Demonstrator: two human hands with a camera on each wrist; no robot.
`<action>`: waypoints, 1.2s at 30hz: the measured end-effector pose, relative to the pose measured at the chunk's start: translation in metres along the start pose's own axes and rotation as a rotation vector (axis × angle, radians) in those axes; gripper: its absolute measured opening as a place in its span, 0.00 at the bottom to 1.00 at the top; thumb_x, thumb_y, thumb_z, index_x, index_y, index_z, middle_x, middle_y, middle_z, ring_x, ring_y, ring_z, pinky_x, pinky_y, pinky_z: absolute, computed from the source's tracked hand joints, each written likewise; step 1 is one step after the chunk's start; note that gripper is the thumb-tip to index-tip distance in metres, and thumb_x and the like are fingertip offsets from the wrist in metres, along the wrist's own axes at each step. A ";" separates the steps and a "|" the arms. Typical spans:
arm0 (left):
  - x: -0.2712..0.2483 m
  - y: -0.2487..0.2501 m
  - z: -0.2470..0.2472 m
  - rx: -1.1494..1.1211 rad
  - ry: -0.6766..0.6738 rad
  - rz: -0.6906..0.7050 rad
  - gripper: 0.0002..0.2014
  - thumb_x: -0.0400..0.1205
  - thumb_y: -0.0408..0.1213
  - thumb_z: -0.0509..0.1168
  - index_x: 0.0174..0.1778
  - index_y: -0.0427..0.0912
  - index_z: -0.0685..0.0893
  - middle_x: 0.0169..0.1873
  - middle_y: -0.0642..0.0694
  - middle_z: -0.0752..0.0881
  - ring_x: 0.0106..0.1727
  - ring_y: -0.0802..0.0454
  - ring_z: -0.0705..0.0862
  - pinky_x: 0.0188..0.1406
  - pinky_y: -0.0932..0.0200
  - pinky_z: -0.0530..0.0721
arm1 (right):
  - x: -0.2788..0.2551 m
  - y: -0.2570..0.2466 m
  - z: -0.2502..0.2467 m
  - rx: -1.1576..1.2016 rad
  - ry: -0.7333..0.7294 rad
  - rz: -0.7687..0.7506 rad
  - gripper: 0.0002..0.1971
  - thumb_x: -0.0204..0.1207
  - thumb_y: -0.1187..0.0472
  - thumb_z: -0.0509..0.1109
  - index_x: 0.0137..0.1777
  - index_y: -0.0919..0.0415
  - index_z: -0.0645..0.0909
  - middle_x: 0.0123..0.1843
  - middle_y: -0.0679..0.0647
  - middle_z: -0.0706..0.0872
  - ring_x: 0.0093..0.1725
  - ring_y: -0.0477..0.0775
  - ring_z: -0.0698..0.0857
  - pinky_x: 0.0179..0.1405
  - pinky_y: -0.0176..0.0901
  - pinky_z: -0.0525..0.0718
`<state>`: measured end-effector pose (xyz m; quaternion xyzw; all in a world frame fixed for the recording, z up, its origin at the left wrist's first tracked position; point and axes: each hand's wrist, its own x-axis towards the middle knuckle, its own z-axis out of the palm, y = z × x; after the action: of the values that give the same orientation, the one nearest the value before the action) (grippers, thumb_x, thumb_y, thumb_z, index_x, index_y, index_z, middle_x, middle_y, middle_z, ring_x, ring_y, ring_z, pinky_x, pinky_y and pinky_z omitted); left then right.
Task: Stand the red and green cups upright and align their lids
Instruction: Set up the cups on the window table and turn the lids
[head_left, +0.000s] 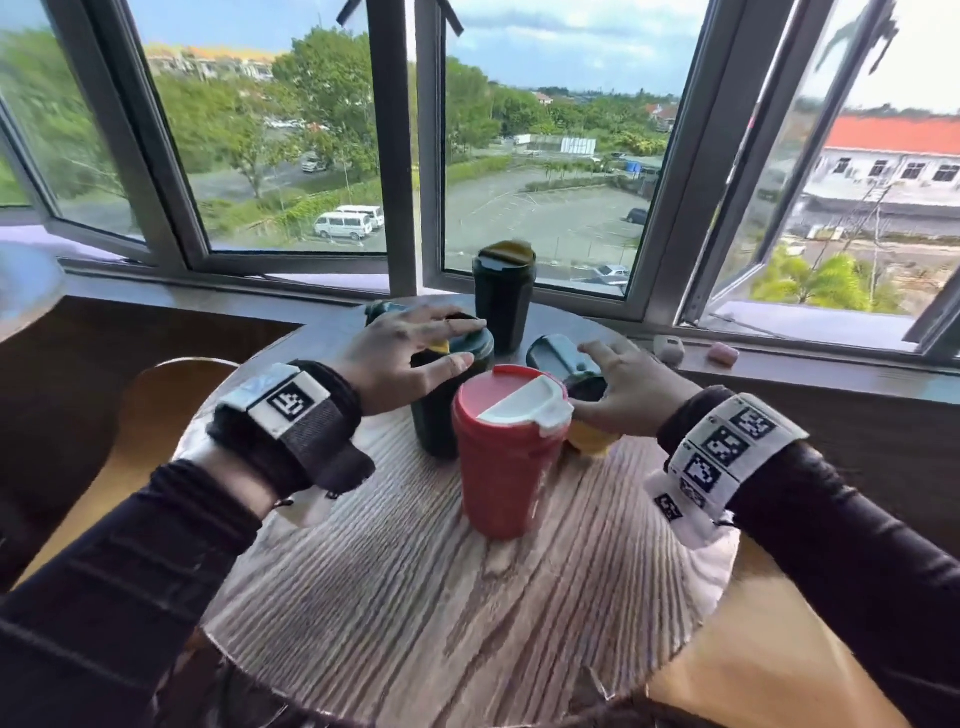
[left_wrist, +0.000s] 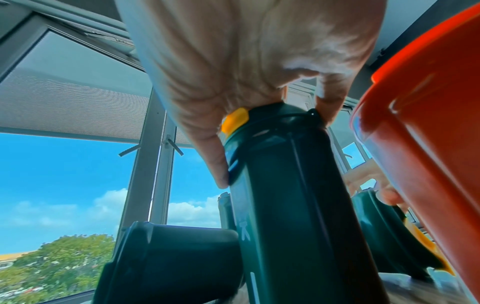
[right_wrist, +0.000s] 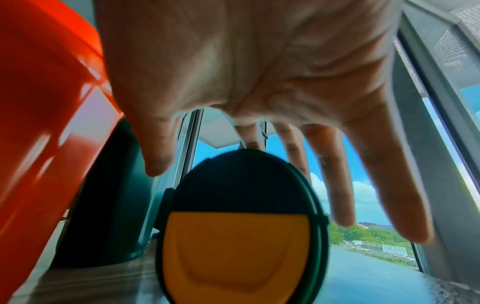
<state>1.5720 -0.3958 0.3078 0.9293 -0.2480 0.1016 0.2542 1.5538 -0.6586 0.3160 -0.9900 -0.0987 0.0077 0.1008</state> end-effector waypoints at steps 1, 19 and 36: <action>-0.001 0.001 -0.001 -0.003 0.006 -0.005 0.29 0.72 0.66 0.52 0.70 0.66 0.73 0.74 0.57 0.72 0.76 0.54 0.69 0.75 0.39 0.67 | 0.001 0.000 0.002 -0.006 -0.025 -0.004 0.41 0.67 0.34 0.66 0.75 0.57 0.64 0.68 0.63 0.73 0.67 0.63 0.76 0.66 0.49 0.74; -0.003 0.005 0.000 -0.025 -0.001 -0.037 0.29 0.72 0.65 0.52 0.70 0.66 0.73 0.75 0.57 0.70 0.75 0.54 0.68 0.74 0.39 0.69 | 0.006 0.010 -0.015 0.049 0.013 -0.053 0.39 0.57 0.40 0.80 0.69 0.45 0.73 0.53 0.54 0.73 0.51 0.50 0.71 0.42 0.39 0.68; 0.000 -0.005 0.005 -0.039 0.026 0.011 0.28 0.73 0.65 0.52 0.69 0.66 0.73 0.74 0.55 0.72 0.75 0.50 0.70 0.73 0.40 0.69 | 0.047 -0.024 -0.047 0.069 0.053 -0.068 0.30 0.72 0.48 0.72 0.73 0.57 0.71 0.64 0.59 0.80 0.55 0.53 0.76 0.51 0.38 0.71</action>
<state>1.5752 -0.3947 0.3016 0.9214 -0.2518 0.1102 0.2747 1.5969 -0.6356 0.3669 -0.9818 -0.1295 -0.0186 0.1378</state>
